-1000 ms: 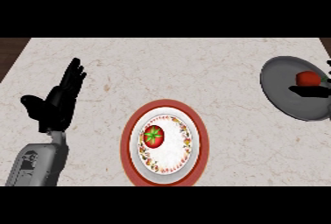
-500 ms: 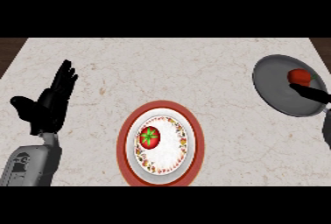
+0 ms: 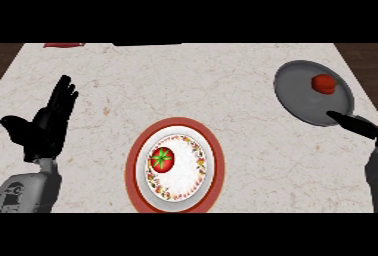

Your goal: Pick the bell pepper from the plate and place it in the pan

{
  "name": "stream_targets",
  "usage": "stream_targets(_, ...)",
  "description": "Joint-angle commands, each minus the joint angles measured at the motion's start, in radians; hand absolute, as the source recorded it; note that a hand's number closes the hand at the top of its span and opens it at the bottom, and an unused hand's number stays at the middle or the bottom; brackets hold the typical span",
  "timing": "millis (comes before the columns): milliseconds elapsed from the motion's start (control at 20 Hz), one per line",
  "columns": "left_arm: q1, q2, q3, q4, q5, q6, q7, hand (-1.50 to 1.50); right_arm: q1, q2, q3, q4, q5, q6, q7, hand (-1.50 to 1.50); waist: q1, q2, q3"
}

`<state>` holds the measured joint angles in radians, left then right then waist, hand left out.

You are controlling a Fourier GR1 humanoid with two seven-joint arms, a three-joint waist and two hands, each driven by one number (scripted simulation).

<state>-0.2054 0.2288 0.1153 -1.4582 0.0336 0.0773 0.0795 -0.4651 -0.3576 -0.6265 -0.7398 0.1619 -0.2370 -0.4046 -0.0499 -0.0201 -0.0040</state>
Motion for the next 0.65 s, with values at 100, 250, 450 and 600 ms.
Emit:
stream_targets(100, 0.049, -0.002, -0.003, -0.054, -0.002, 0.001, 0.005, 0.0, 0.225, 0.064, 0.041, -0.375, -0.05, 0.095, 0.119, -1.5, -0.015, -0.006, -0.002)
stream_targets(250, 0.048, 0.0, 0.006, -0.024, 0.003, -0.006, -0.007, 0.0, 0.361, 0.127, 0.062, -0.579, -0.062, 0.101, 0.167, -1.5, -0.025, -0.003, -0.002)
stream_targets(450, 0.042, -0.017, -0.025, -0.07, -0.016, 0.004, 0.005, 0.0, 0.543, 0.195, 0.117, -0.902, -0.052, 0.123, 0.324, -1.5, 0.005, 0.007, 0.0)
stream_targets(600, -0.02, -0.011, -0.009, -0.016, -0.023, 0.017, 0.02, 0.0, 0.679, 0.279, 0.174, -1.097, 0.0, 0.099, 0.404, -1.5, 0.017, 0.015, 0.002)
